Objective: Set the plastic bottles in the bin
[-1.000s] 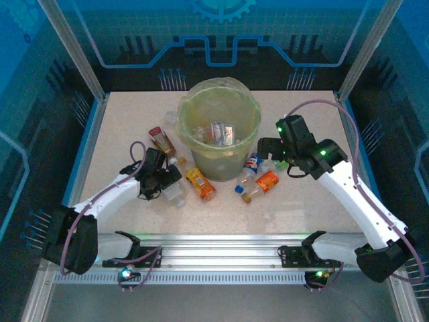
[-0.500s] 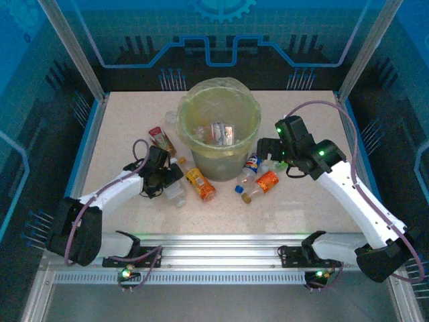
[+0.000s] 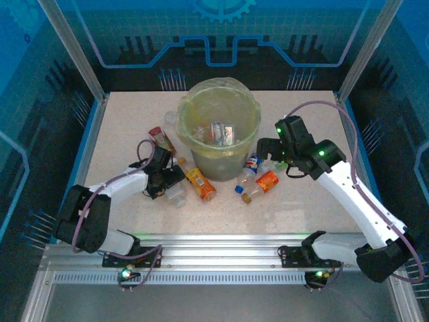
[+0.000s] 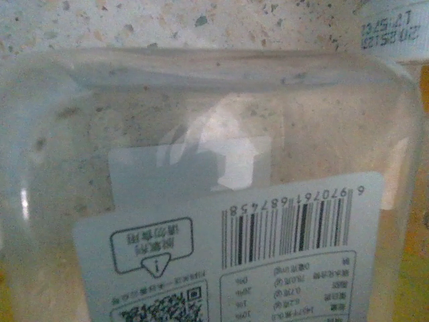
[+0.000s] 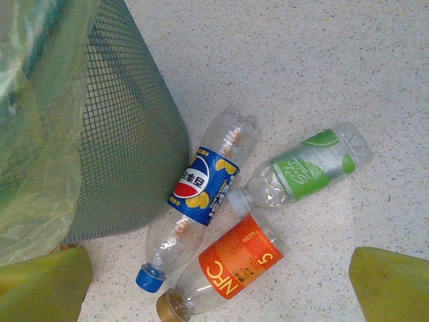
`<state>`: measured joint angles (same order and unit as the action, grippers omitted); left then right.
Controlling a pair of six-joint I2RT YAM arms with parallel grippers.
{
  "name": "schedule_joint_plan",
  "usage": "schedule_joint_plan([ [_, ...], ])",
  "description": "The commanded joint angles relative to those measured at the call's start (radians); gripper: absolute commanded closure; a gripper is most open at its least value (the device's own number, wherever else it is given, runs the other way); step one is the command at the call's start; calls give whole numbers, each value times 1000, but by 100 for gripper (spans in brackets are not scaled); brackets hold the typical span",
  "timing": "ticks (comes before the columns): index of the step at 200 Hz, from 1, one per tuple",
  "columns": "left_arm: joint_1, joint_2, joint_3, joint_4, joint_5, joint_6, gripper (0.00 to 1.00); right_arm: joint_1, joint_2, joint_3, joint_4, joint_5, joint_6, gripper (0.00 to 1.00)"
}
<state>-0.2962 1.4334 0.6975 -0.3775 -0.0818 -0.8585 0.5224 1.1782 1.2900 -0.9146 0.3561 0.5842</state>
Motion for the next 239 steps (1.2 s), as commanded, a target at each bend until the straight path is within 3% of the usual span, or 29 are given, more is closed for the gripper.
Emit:
schedule_joint_plan([
  [1, 9, 37, -41, -13, 4, 10, 6, -9, -2, 3, 4, 1, 16, 0],
  [52, 9, 29, -56, -16, -4, 4, 30, -9, -13, 0, 0, 7, 22, 0],
  [151, 9, -238, -2, -194, -106, 23, 36, -34, -142, -69, 56, 15, 36, 0],
  [239, 9, -483, 219, -288, -177, 141, 37, -85, -202, -119, 46, -35, 108, 0],
])
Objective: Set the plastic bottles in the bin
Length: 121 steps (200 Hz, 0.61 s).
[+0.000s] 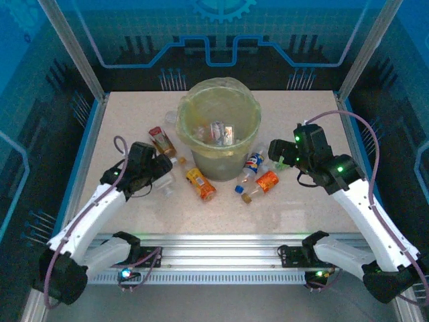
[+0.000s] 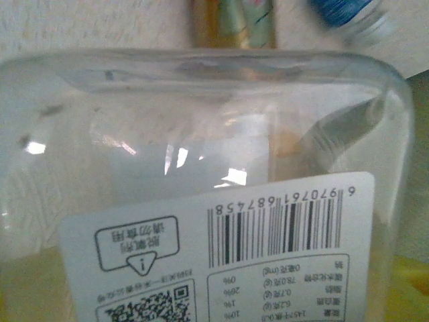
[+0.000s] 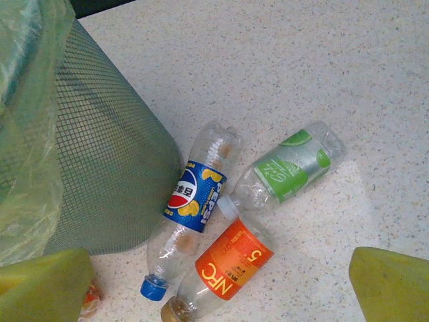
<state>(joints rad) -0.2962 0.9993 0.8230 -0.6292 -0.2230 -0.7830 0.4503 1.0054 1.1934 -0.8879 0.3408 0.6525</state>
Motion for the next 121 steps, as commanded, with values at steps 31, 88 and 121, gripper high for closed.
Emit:
schedule_joint_plan([
  [31, 9, -56, 219, -29, -36, 128, 36, -13, -51, -27, 20, -16, 42, 0],
  [88, 9, -2, 432, 94, 24, 217, 38, -15, -92, -67, 18, 0, 74, 0],
  [121, 7, 101, 575, 164, 141, 265, 40, -16, -91, -78, 24, -1, 82, 0],
])
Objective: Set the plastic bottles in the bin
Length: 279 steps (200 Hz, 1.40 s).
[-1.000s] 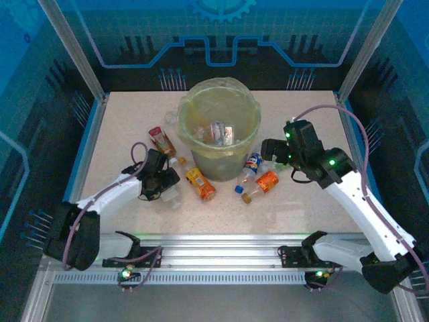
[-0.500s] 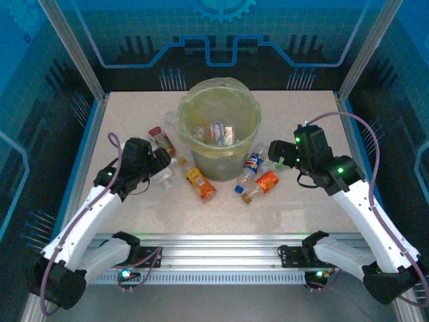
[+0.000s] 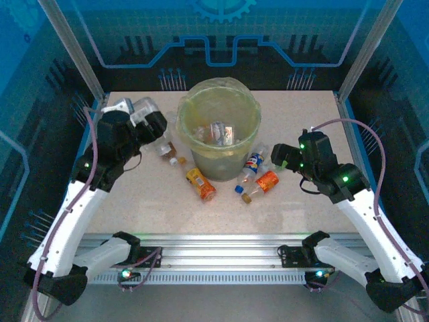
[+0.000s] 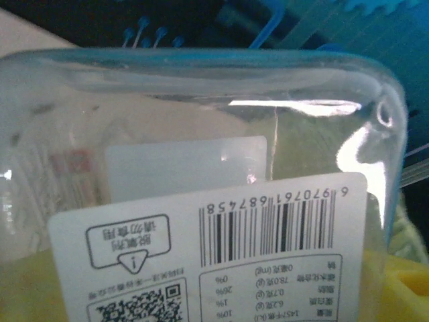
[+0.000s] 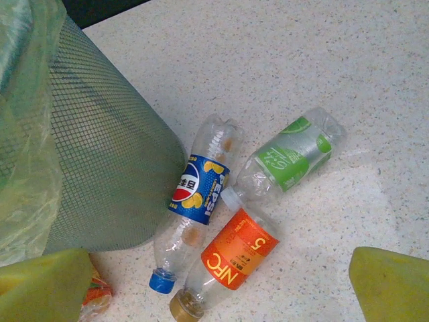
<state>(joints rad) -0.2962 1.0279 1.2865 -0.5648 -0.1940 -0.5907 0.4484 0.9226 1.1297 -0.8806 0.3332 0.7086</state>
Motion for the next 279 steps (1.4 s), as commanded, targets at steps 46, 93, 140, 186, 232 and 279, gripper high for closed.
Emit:
schedule_joint_plan([
  [46, -54, 299, 374, 99, 252, 199, 40, -13, 2, -16, 21, 0, 31, 0],
  [93, -95, 532, 616, 49, 384, 348, 40, -13, 8, -19, 6, -2, 48, 0],
  [140, -98, 658, 688, 14, 471, 499, 40, -13, 13, -30, -8, -9, 64, 0],
  [186, -129, 739, 715, -98, 460, 703, 40, -13, 17, -41, -9, -11, 69, 0],
  [232, -152, 799, 716, -156, 437, 795, 39, -13, 22, -42, -17, -11, 70, 0],
  [279, -160, 855, 717, -217, 356, 871, 33, -14, 16, -42, -24, -4, 67, 0],
])
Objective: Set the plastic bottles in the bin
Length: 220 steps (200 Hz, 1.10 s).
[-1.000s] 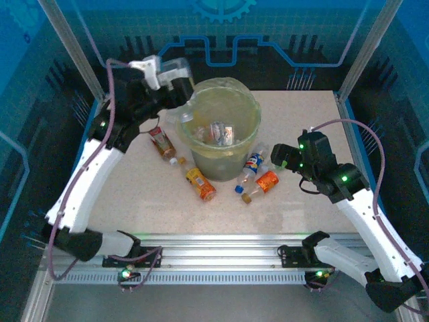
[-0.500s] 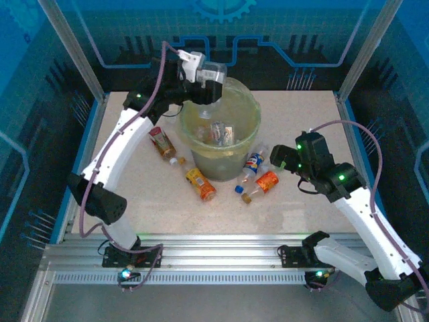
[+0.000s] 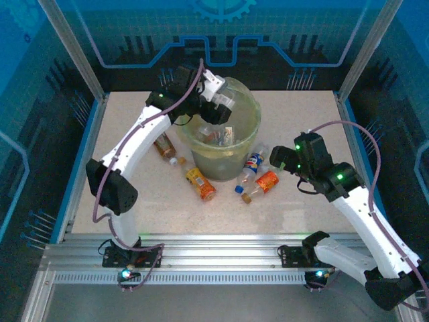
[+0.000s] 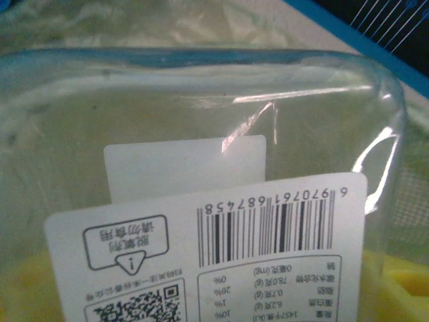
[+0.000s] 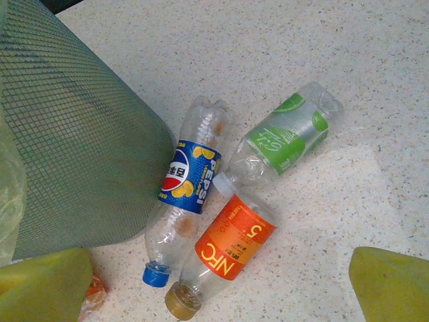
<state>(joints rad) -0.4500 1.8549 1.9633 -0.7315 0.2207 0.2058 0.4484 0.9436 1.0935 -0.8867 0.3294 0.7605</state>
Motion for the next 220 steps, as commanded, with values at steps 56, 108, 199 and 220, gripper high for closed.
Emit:
schedule_joint_plan([
  [56, -15, 61, 59, -82, -138, 98, 6, -14, 13, -10, -38, 23, 39, 0],
  [108, -23, 43, 82, -78, -144, 88, 1, -29, 36, -36, -31, 4, 76, 0],
  [199, -28, 7, 84, -28, -79, 18, 1, -40, 87, -37, -28, -30, 63, 0],
  [220, -28, 7, 73, 0, -89, -14, 1, -42, 85, -45, -28, -24, 72, 0],
])
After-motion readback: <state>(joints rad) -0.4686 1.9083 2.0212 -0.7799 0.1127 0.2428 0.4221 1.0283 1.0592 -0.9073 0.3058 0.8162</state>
